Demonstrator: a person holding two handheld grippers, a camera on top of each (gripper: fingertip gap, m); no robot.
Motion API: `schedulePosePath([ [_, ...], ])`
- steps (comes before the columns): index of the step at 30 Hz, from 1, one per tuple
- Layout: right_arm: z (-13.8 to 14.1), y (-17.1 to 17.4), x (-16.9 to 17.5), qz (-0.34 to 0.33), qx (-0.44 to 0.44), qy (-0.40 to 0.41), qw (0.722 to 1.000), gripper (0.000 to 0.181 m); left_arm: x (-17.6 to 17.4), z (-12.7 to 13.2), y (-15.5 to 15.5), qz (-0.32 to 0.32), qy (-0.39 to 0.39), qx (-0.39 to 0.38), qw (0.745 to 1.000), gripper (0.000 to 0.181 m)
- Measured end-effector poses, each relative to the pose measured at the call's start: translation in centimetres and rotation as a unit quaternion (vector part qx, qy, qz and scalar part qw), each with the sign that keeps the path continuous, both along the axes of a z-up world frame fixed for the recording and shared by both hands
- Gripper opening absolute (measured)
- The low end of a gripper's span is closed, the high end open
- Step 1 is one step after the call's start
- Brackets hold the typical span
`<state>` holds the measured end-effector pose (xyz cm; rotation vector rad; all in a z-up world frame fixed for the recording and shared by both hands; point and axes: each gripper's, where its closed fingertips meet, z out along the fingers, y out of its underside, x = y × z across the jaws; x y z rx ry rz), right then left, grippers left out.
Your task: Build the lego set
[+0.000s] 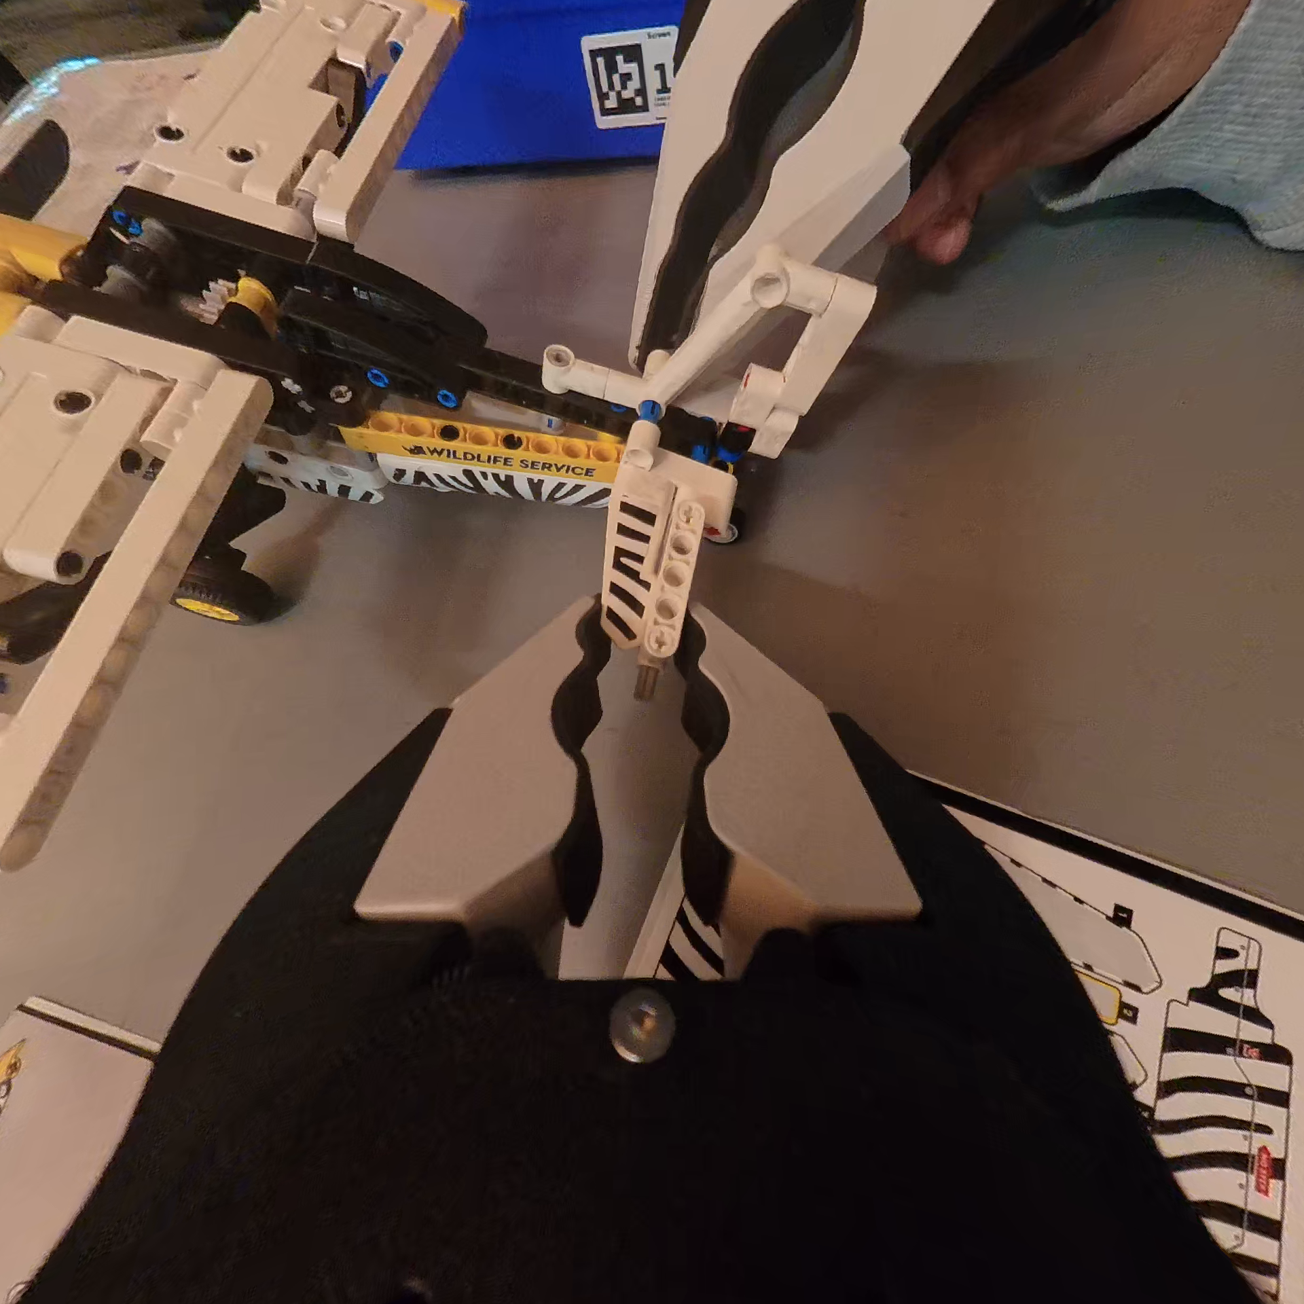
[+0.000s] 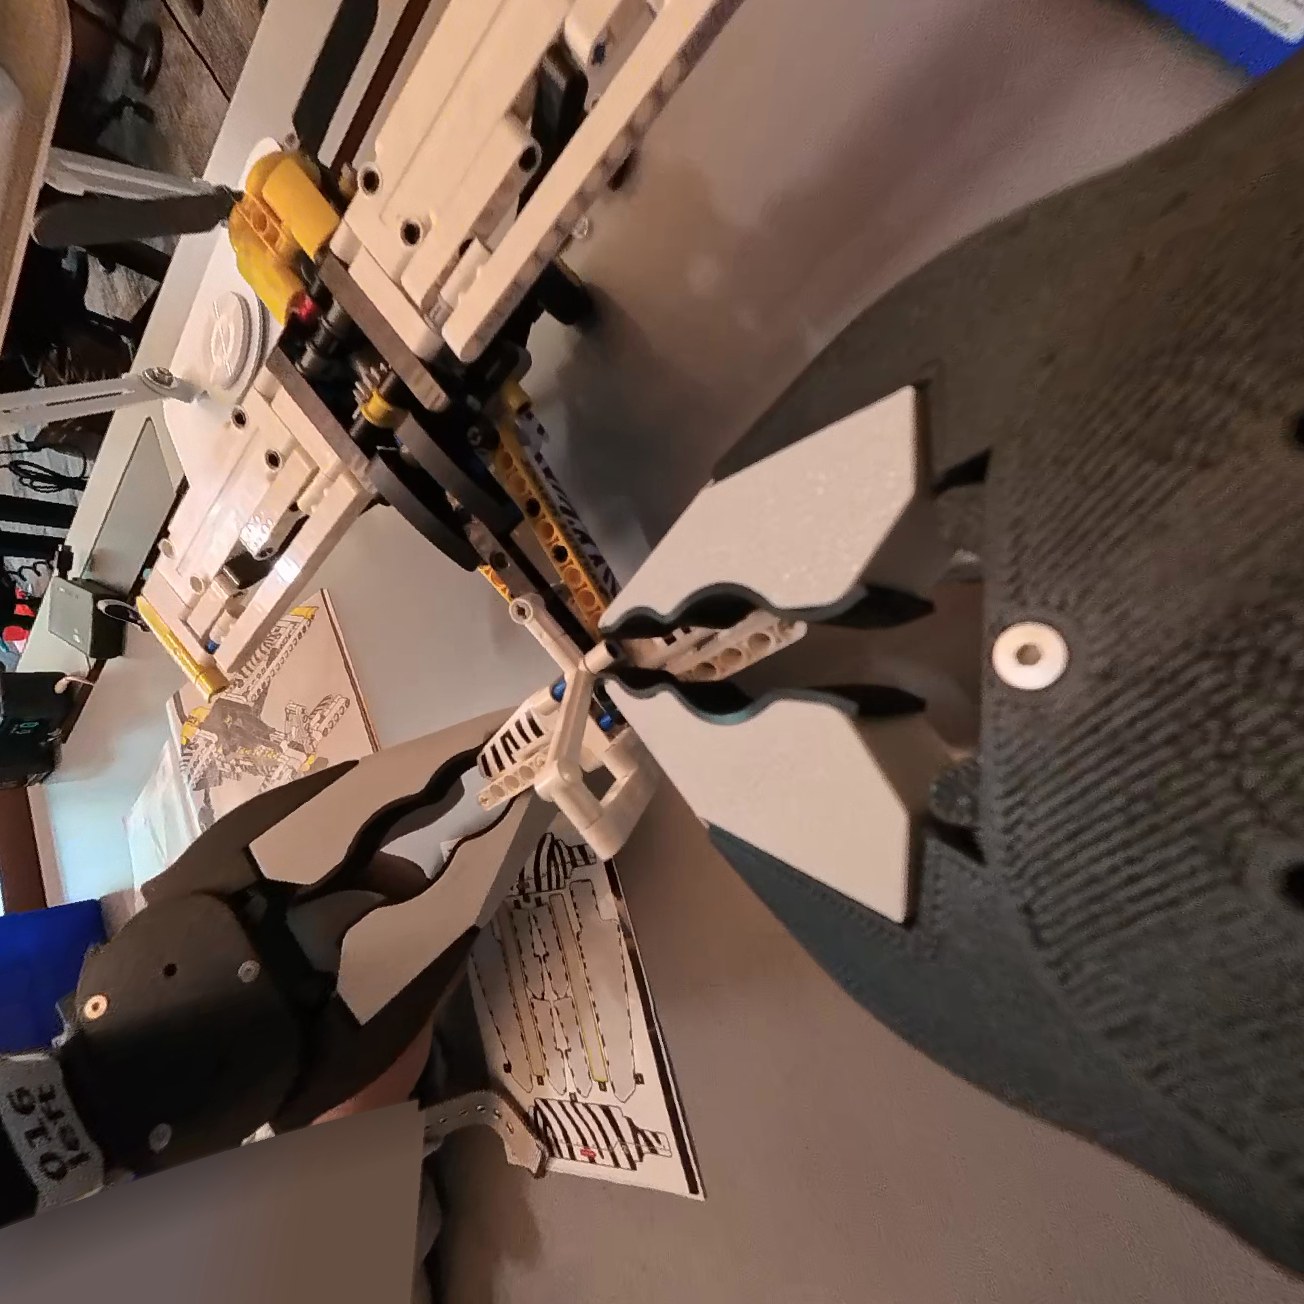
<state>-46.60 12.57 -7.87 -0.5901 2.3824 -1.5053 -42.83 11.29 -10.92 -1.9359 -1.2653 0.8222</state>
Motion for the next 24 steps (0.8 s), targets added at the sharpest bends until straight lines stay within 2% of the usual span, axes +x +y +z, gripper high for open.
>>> schedulePosePath([
  [24,-0.16,-0.20,-0.40,-0.009,0.003,0.006,1.000,0.006,-0.74,-0.19,0.36,0.026,-0.008,-0.015,1.000,0.016],
])
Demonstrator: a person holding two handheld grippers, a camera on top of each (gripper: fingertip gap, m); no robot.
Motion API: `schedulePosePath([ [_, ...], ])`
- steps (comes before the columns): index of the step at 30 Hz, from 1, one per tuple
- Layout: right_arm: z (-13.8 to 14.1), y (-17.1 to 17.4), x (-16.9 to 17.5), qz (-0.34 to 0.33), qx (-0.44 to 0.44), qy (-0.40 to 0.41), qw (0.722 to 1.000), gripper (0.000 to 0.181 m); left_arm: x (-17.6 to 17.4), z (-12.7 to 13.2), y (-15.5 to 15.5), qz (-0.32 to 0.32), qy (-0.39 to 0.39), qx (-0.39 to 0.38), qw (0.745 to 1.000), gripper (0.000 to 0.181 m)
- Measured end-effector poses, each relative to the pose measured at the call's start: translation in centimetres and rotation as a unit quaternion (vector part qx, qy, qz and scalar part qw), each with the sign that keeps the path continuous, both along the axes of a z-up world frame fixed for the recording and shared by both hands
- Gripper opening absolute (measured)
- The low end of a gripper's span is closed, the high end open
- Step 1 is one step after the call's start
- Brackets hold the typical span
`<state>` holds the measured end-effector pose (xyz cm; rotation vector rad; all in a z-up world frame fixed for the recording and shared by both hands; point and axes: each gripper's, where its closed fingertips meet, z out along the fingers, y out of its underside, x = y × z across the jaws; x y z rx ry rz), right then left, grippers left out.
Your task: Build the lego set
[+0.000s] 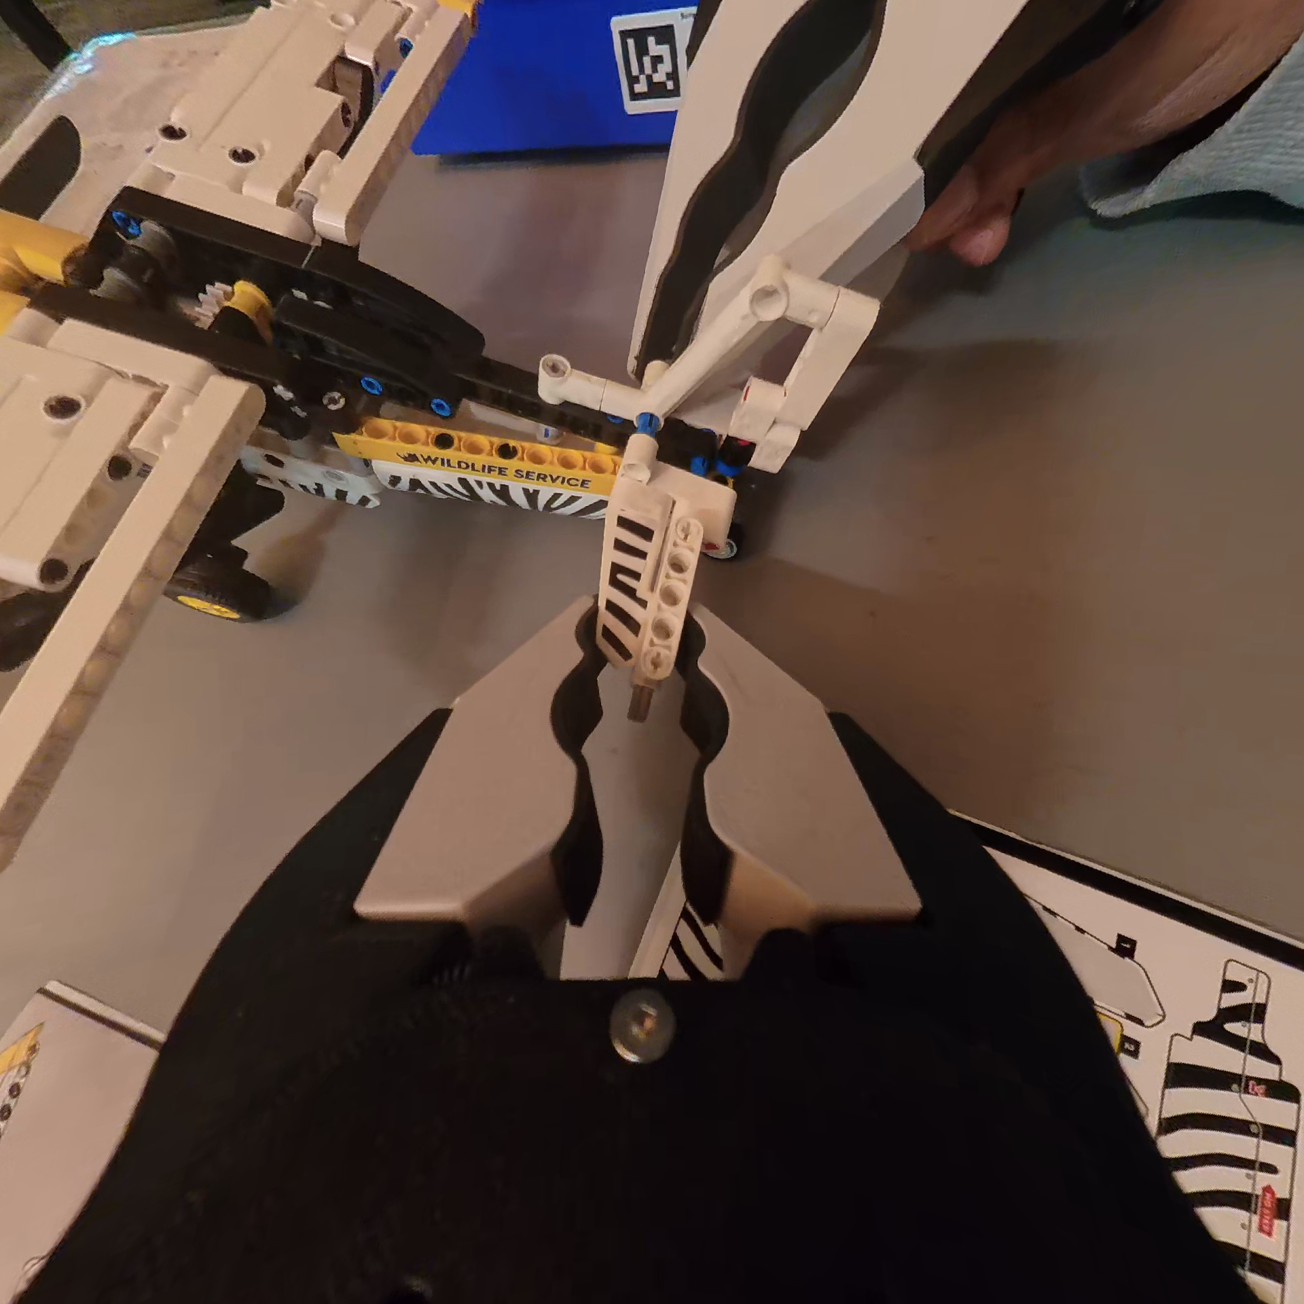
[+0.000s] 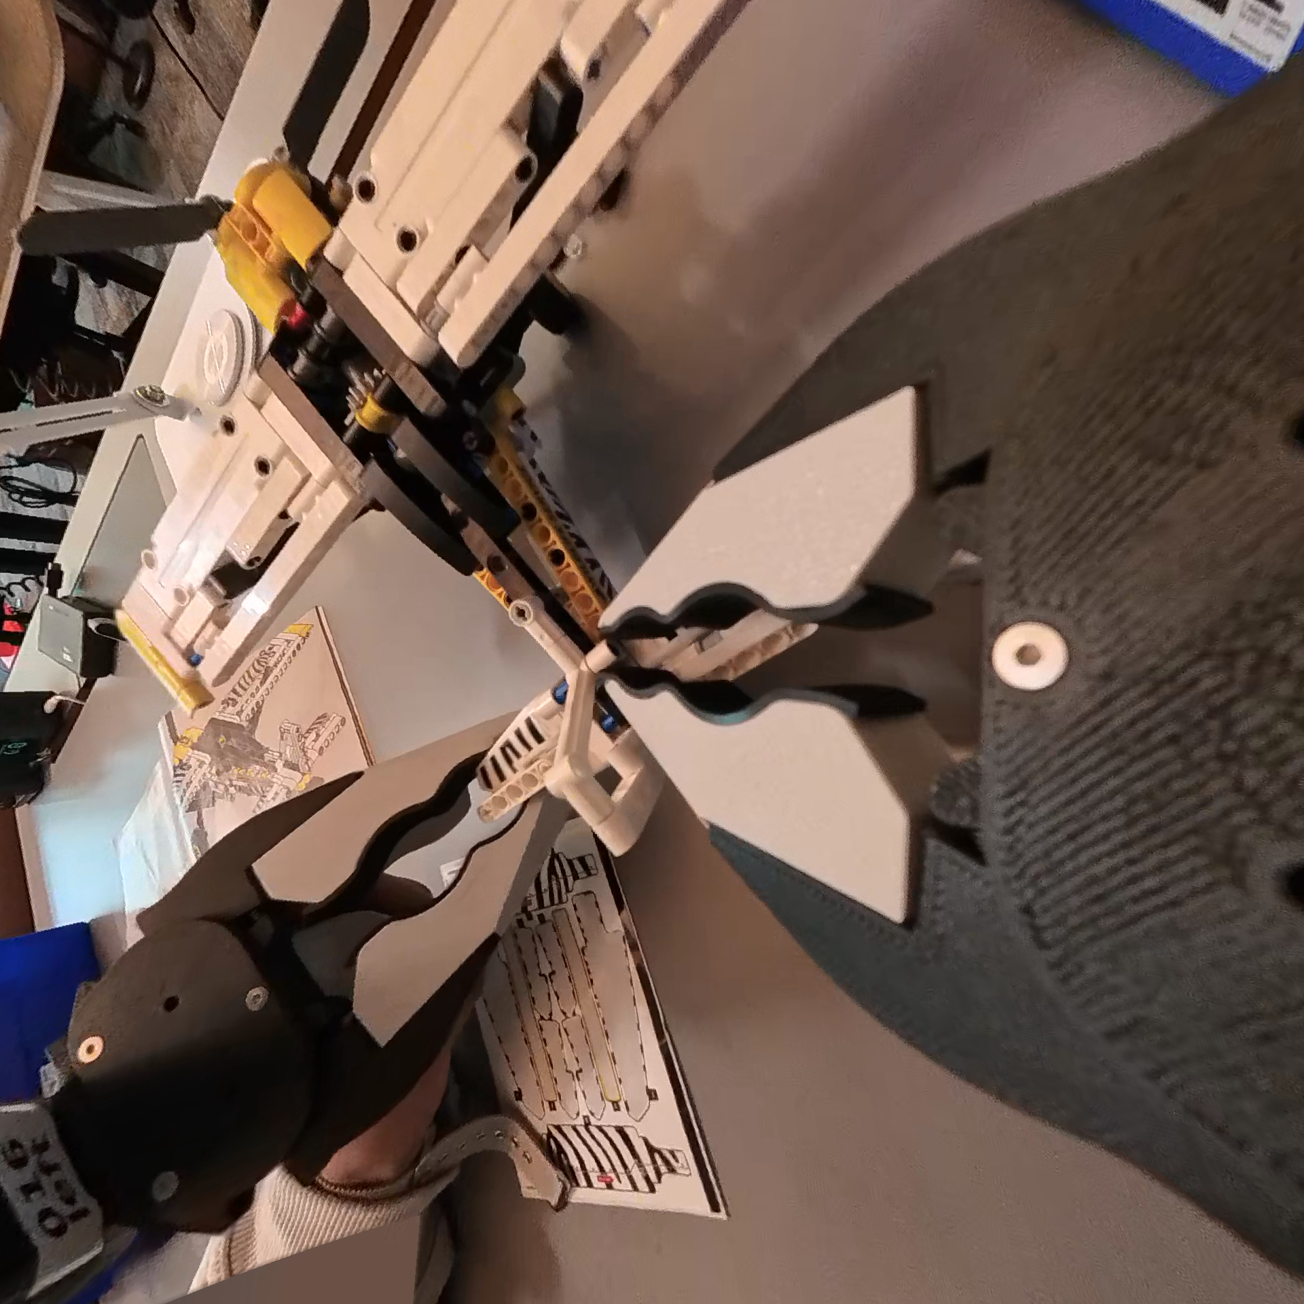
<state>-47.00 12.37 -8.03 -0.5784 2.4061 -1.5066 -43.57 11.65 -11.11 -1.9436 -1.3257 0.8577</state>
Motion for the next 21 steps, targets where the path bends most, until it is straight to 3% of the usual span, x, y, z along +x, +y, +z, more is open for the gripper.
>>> schedulePosePath([
  [5,0.0,-0.1,-0.1,-0.009,0.002,0.003,1.000,0.006,-0.3,1.7,1.5,-0.022,0.040,0.020,0.999,0.014],
  [9,-0.1,-0.4,-0.5,-0.027,-0.003,0.030,0.999,0.006,-0.8,1.6,1.3,-0.002,0.042,-0.073,0.996,0.014],
  [16,0.0,-0.3,0.0,-0.011,0.000,-0.016,1.000,0.006,-0.1,0.7,0.7,-0.028,0.011,0.025,0.999,0.014],
  [21,0.0,-0.2,0.0,-0.005,0.004,-0.022,1.000,0.006,-0.4,0.3,0.2,-0.036,0.009,0.006,0.999,0.014],
])
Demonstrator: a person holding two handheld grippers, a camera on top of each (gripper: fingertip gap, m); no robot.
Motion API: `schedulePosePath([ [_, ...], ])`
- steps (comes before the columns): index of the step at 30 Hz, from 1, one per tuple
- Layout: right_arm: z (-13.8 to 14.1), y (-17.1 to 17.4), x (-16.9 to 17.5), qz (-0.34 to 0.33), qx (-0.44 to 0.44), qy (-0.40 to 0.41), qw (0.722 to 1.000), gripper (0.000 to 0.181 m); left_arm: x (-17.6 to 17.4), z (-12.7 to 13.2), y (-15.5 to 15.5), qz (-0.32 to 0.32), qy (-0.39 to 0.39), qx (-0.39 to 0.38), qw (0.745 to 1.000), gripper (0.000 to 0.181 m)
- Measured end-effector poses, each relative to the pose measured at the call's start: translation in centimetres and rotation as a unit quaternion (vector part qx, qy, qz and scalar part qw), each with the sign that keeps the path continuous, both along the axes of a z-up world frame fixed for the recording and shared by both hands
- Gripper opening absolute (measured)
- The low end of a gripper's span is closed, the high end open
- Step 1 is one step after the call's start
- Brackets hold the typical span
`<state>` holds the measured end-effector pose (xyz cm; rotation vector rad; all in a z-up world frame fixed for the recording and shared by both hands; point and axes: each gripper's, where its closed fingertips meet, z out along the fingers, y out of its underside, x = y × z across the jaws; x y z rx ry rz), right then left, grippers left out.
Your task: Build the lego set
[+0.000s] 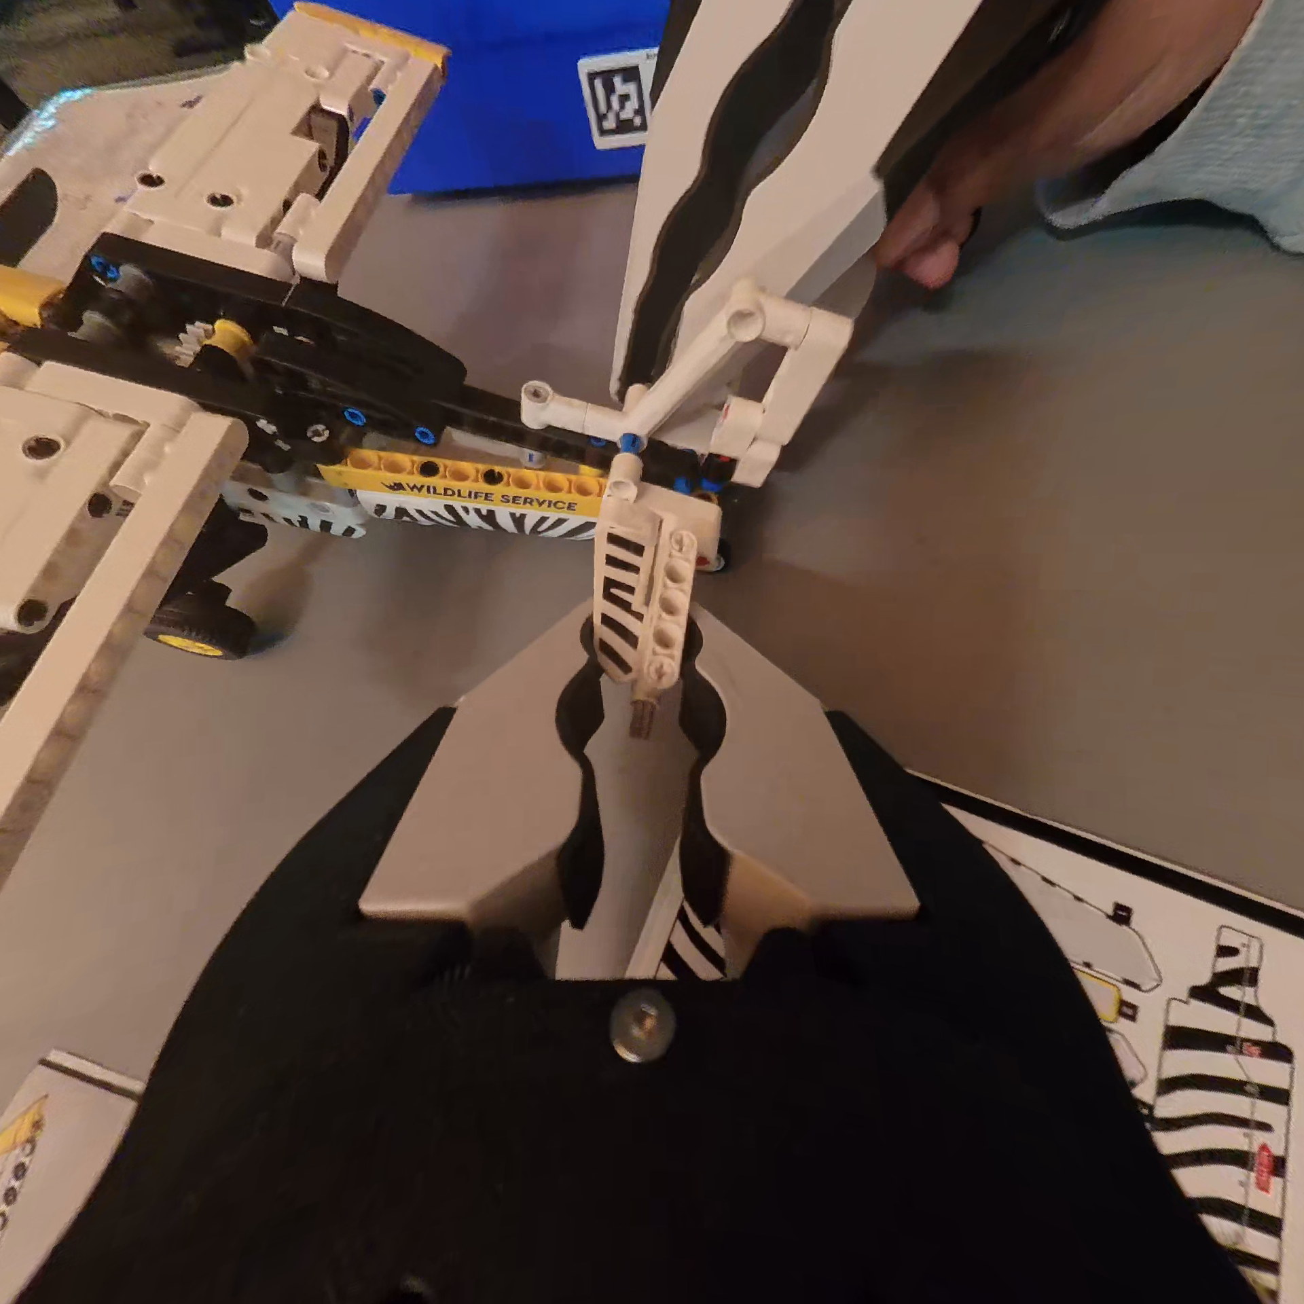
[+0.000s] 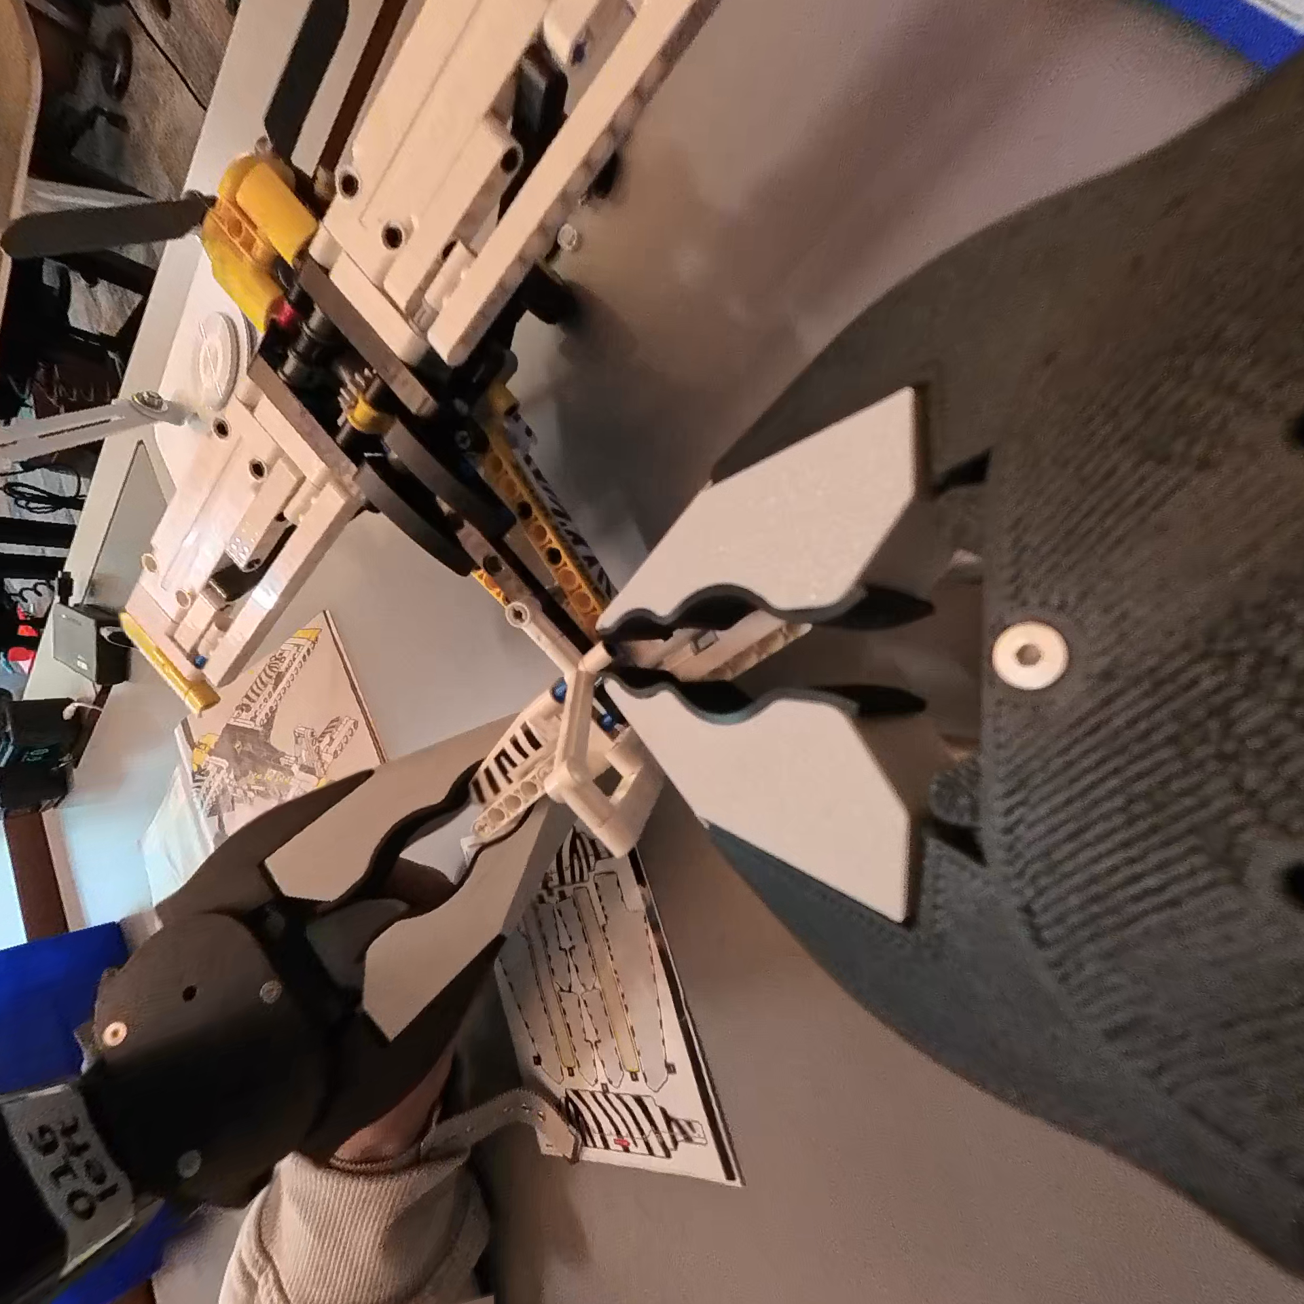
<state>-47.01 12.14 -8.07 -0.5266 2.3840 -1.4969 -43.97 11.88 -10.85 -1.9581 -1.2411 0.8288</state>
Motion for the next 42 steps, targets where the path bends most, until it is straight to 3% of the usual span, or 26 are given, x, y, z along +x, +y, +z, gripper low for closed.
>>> schedulePosePath([
  [30,0.02,0.22,-0.06,0.001,0.000,0.000,1.000,0.006,-0.52,-0.45,0.13,-0.025,-0.018,0.026,0.999,0.013],
  [42,0.04,-0.05,-0.18,-0.022,0.002,-0.010,1.000,0.006,-0.64,-0.47,0.10,0.007,-0.016,0.019,1.000,0.012],
])
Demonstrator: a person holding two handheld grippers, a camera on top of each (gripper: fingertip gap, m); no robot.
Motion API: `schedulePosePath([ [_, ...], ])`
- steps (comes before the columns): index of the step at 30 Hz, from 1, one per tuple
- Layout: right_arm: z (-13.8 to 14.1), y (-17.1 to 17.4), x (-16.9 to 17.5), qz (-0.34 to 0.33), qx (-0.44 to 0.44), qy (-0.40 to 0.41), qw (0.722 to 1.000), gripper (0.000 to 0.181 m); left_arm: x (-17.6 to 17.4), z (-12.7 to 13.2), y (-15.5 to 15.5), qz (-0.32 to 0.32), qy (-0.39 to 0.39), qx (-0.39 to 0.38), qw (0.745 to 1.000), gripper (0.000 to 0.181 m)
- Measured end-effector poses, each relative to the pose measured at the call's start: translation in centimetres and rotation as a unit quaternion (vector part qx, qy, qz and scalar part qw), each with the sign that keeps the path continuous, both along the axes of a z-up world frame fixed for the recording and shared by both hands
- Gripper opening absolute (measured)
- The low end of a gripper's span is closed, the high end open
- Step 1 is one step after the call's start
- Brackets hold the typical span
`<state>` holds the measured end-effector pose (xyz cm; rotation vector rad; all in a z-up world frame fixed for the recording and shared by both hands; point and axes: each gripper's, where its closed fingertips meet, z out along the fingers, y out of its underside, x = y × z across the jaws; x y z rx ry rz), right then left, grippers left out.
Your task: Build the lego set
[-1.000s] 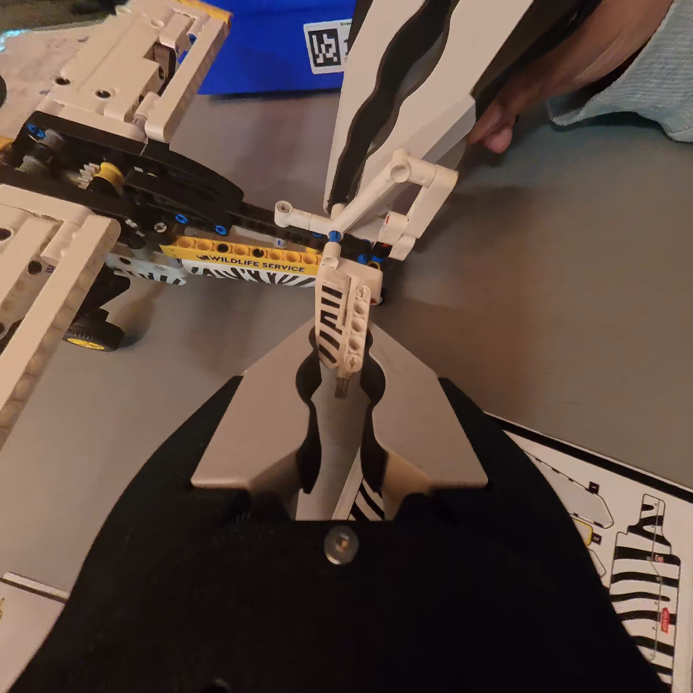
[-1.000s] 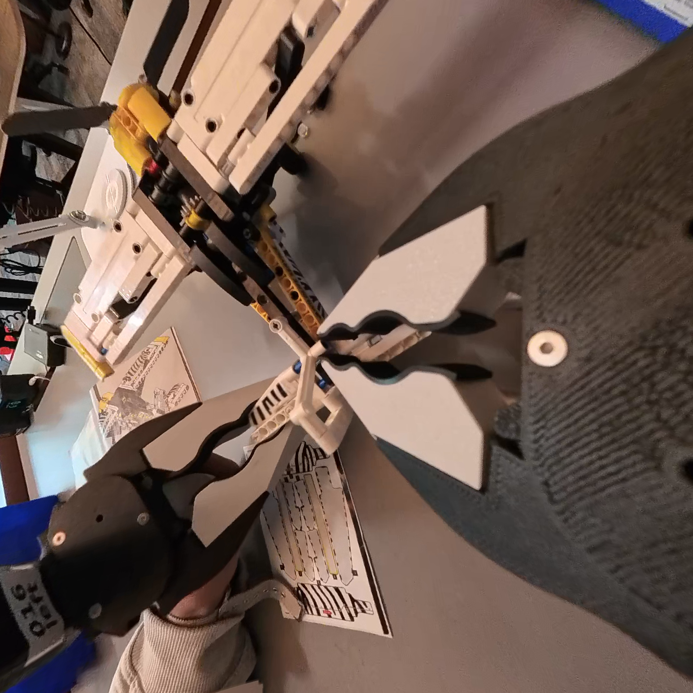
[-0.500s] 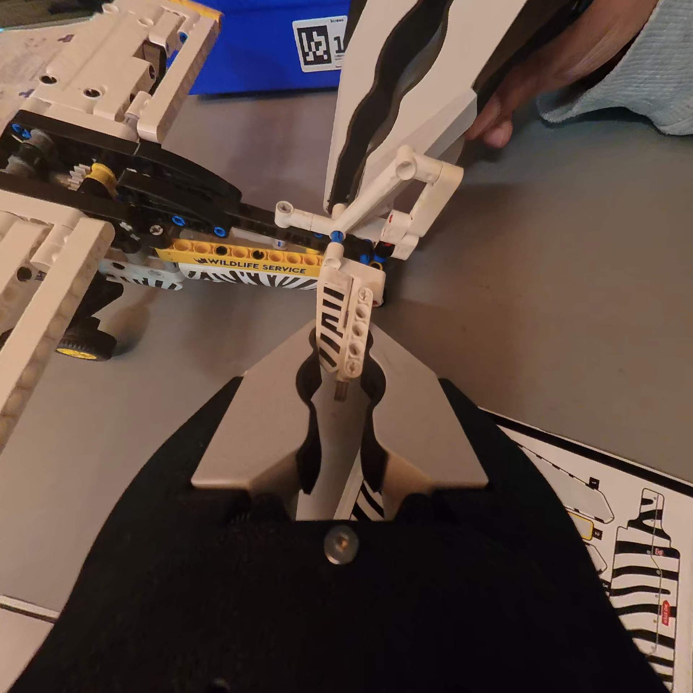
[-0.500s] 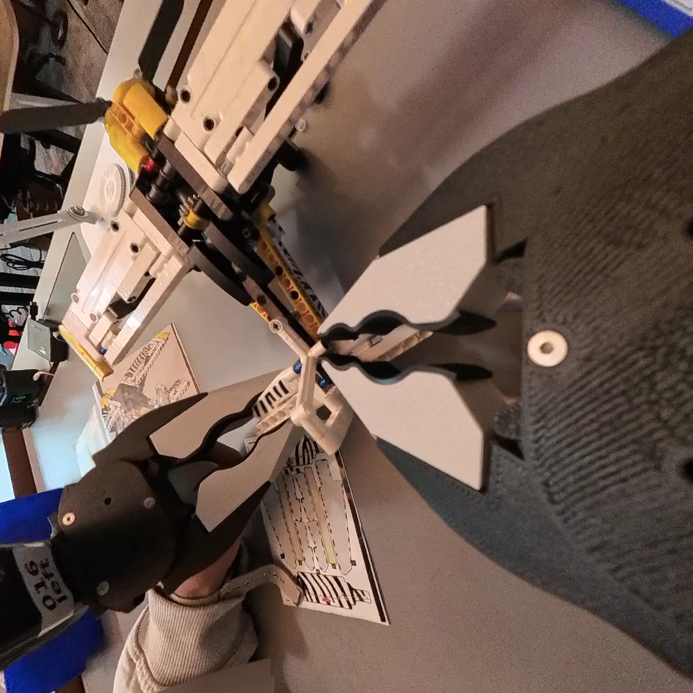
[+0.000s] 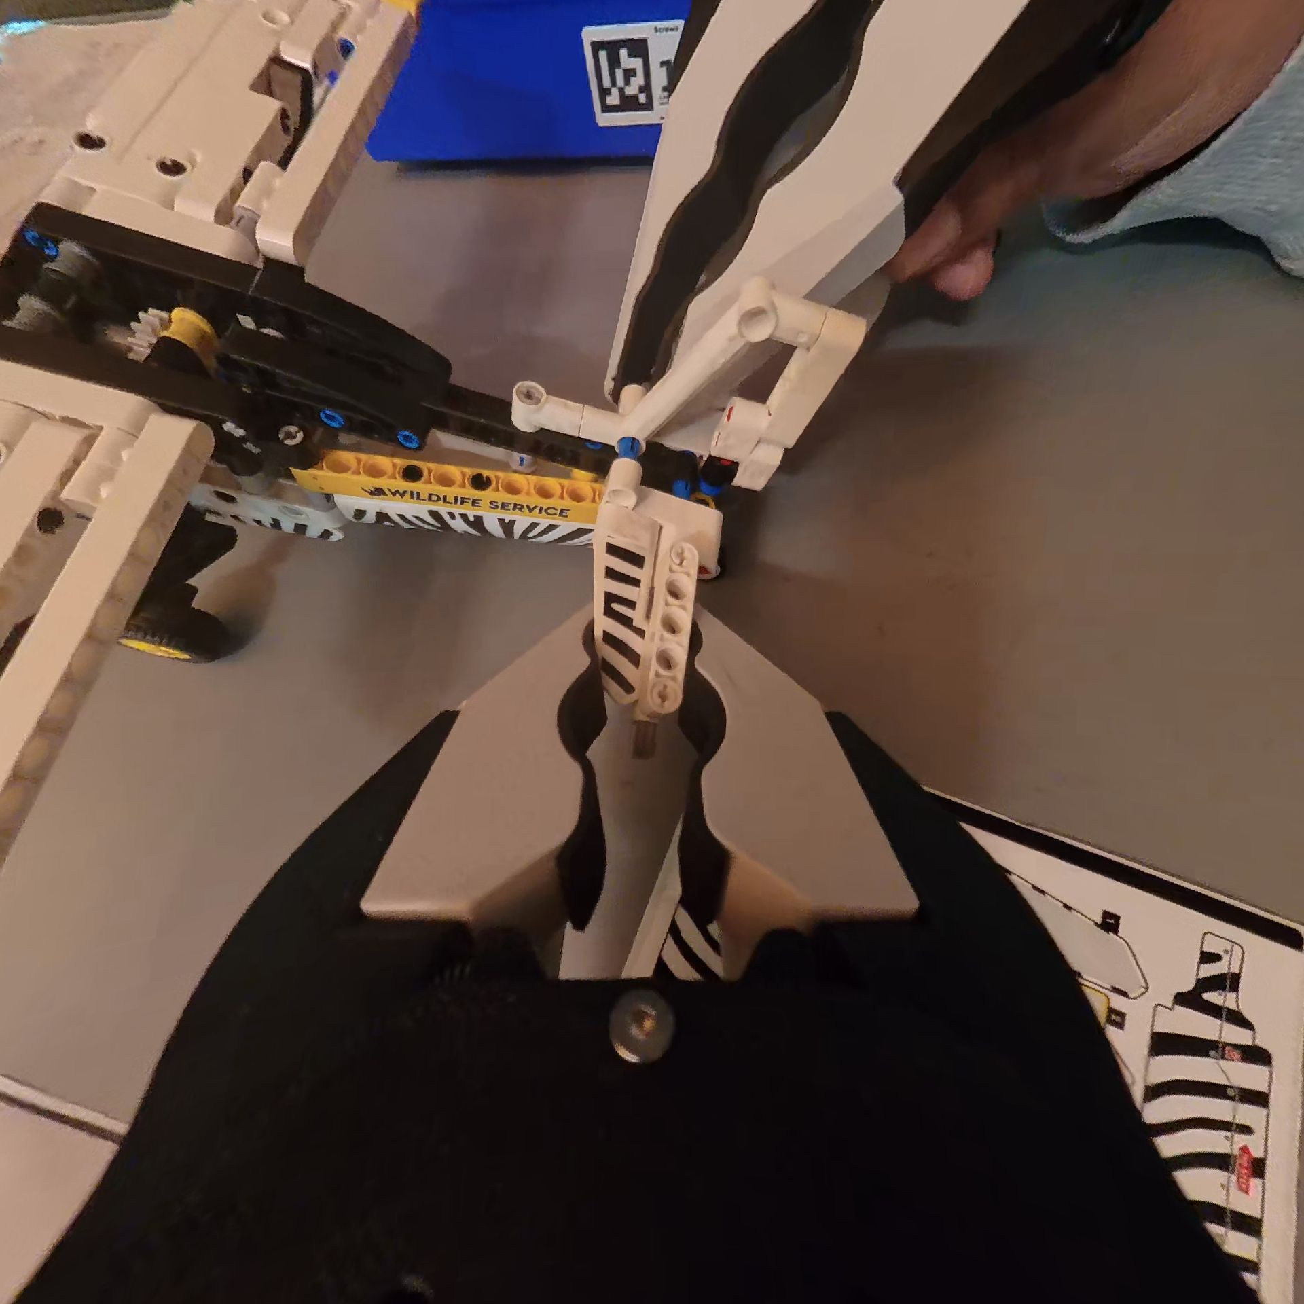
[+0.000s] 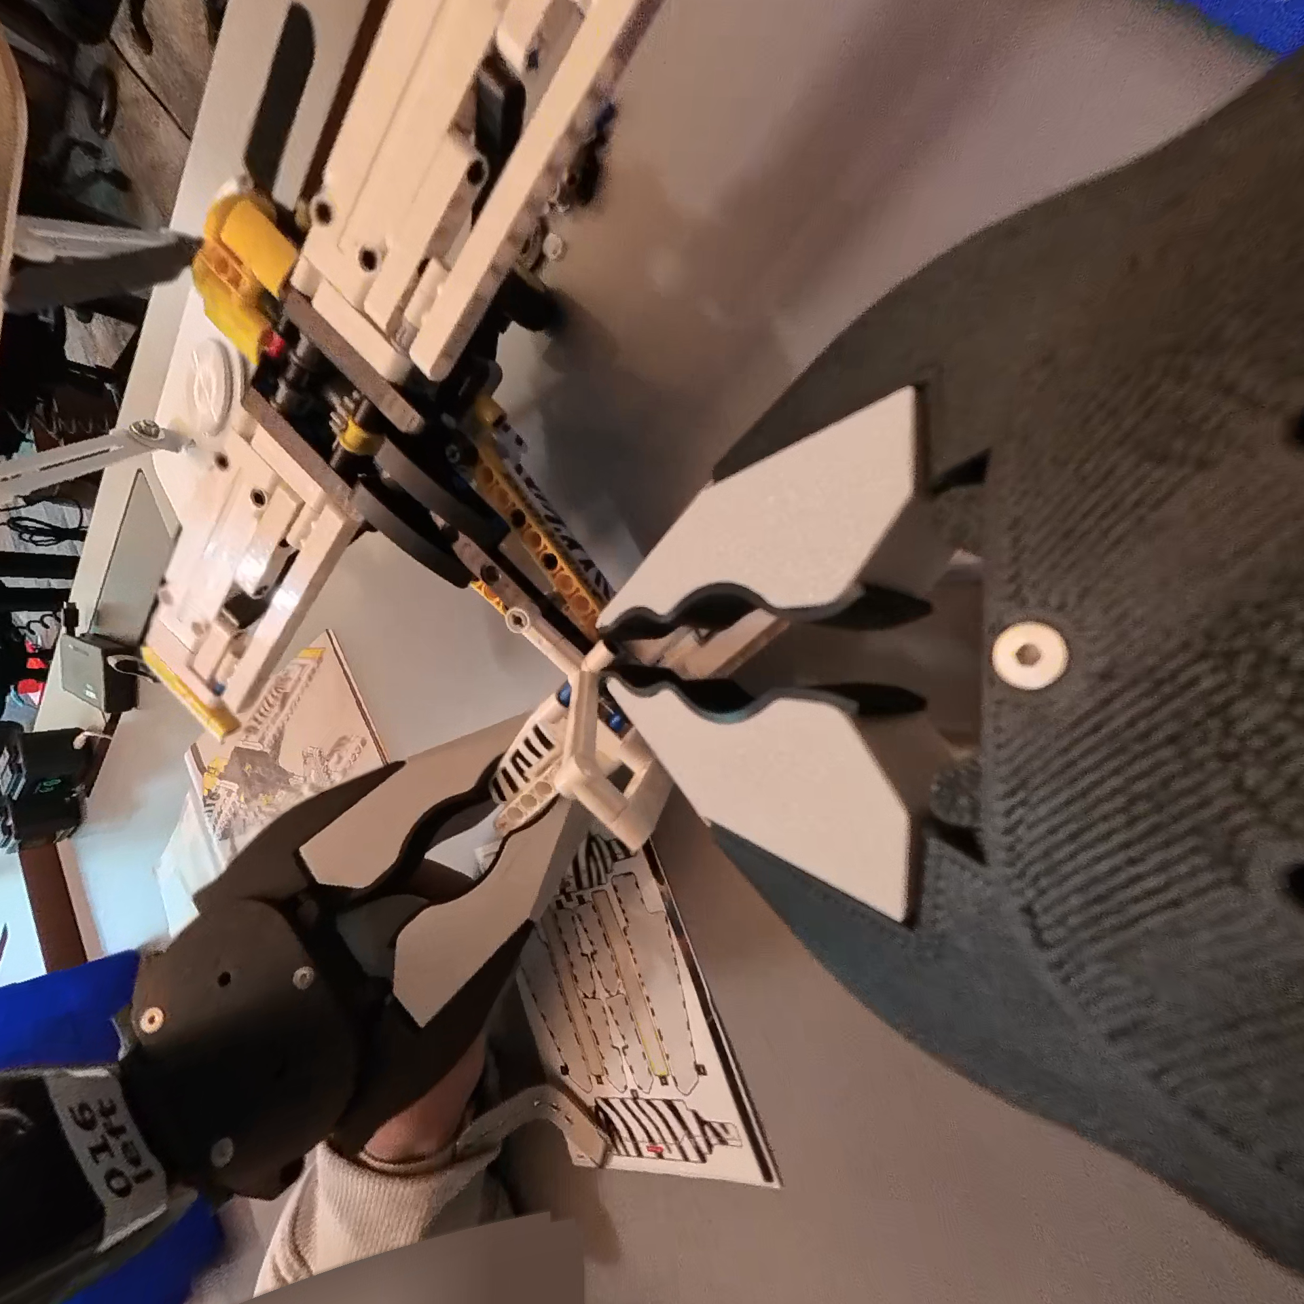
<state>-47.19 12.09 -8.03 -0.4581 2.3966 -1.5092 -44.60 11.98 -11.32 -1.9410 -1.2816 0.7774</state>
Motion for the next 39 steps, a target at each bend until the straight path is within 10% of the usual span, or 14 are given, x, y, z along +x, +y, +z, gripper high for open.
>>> schedulePosePath([
  [28,0.4,-1.0,-1.0,-0.064,-0.022,0.039,0.997,0.007,-0.6,-0.4,-0.7,0.072,0.000,-0.020,0.997,0.015],
  [33,2.6,0.3,-2.6,-0.125,-0.085,-0.017,0.988,0.050,-0.6,-0.4,-0.7,0.072,0.002,-0.016,0.997,0.015],
  [39,1.6,0.0,-1.9,-0.146,-0.076,0.007,0.986,0.036,-0.7,-0.1,-0.4,0.057,0.008,-0.003,0.998,0.015],
])
